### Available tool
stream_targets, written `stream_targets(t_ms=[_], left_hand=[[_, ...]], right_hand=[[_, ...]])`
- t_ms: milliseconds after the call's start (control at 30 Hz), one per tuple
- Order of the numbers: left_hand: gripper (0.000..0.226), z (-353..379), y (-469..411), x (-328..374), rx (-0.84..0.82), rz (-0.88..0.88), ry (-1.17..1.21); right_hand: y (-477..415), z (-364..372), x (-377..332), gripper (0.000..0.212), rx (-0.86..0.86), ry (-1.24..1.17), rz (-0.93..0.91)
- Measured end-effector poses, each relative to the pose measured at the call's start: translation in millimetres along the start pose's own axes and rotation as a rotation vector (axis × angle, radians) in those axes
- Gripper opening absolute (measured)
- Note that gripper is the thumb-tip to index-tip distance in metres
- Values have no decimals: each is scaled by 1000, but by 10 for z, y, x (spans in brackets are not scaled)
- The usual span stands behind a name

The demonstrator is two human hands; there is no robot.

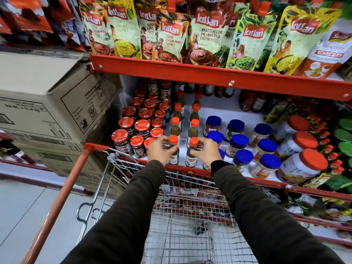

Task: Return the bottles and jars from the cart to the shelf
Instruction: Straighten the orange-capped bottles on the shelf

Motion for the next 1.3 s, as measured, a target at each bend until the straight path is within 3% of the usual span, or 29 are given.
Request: stream_targets(t_ms=[167,367,1000,1133,1300], left_hand=[[38,-1,-13,40,6,46,-67],[41,24,14,-6,-108,132,-92],[35,41,124,12,74,148,-194],[40,88,184,10,100,114,-172],[57,228,419,-82,219,-32,-58]], right_hand=[[13,6,30,37,-11,29,-5],[18,23,89,36,-12,44,10],[76,15,134,45,-19,4,-8],[193,-134,149,53,42,-89,-49],[404,-545,315,33,239,-92,-216]])
Point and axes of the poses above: each hand's wrist, its own y-axis away from the middle knuckle, its own z-axis out of the palm, x = y × z, the point moved 4 cm from there along -y, towards the middle knuckle, and after that the axes turned 10 degrees about -y, right-handed, at the moved point
